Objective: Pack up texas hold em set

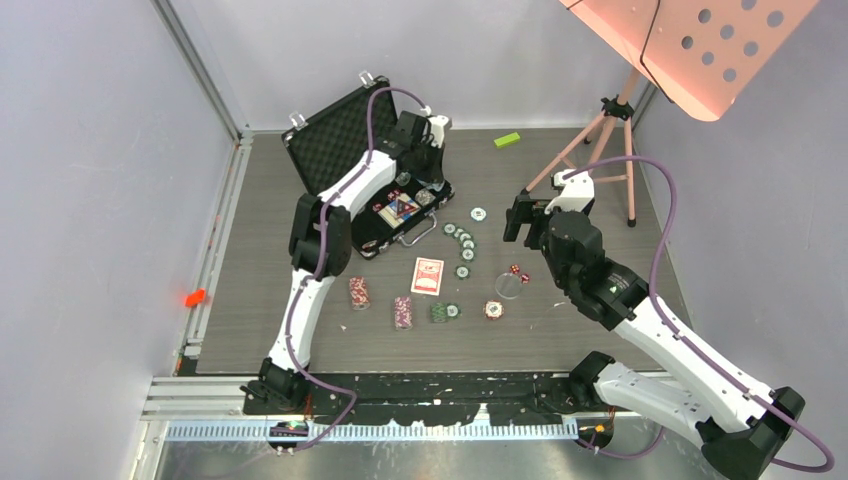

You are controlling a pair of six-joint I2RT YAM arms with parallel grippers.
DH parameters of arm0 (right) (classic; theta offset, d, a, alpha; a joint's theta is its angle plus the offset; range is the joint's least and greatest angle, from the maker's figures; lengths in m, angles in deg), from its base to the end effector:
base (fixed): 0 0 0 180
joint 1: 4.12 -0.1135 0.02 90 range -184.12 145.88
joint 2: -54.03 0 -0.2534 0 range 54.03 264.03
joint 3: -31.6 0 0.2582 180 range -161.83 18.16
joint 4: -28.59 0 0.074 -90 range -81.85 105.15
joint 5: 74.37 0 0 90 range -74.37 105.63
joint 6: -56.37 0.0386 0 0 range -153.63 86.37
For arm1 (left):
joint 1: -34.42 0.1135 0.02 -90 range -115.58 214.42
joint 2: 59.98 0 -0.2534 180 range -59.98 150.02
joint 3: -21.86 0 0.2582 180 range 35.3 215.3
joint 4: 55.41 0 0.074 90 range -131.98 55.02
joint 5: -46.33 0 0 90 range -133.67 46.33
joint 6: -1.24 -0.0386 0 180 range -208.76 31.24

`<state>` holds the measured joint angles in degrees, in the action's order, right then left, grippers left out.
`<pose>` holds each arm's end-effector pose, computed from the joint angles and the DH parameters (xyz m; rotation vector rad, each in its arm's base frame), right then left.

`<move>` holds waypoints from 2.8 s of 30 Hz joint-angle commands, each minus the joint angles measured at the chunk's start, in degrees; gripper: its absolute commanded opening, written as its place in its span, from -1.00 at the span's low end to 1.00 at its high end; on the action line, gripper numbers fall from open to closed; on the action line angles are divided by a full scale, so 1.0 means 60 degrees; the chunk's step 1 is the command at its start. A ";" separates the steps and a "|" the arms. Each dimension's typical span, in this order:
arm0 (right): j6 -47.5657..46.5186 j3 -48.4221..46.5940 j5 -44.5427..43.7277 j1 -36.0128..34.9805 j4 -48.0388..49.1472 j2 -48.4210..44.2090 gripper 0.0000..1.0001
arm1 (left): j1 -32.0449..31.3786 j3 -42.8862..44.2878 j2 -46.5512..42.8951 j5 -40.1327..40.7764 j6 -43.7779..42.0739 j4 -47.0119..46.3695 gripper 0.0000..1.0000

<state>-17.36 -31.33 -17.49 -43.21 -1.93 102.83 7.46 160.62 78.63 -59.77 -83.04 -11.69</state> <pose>0.1728 0.1132 0.3372 0.0358 1.8115 0.1490 0.4843 -0.2583 0.2052 0.5782 2.3033 -0.6077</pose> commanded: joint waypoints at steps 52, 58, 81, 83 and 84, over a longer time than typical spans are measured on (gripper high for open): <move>0.0158 -0.0385 0.0027 0.0011 0.0189 0.0296 0.88 | -0.0465 0.0128 -0.0290 0.2334 -0.2553 -0.0801 -0.37; 0.0511 -0.1421 -0.0449 0.0032 -0.1089 0.1744 0.92 | -0.0529 0.0093 -0.0799 0.2304 -0.2329 -0.0672 -0.18; 0.3277 -0.6630 0.2279 0.2105 -0.5279 0.8148 0.99 | -0.0531 -0.4929 -0.6325 0.4097 0.2460 -0.0028 0.99; 0.3460 -0.6639 0.2398 0.2113 -0.5019 0.8362 0.99 | -0.0531 -0.5375 -0.6797 0.3991 0.2662 0.0181 0.99; 0.3538 -0.6693 0.2392 0.2119 -0.4909 0.8442 0.98 | -0.0527 -0.5551 -0.7028 0.3951 0.2764 0.0283 0.99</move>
<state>0.80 -68.64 -5.12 -30.58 -30.56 152.62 4.42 130.69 42.02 -35.60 -72.25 -12.66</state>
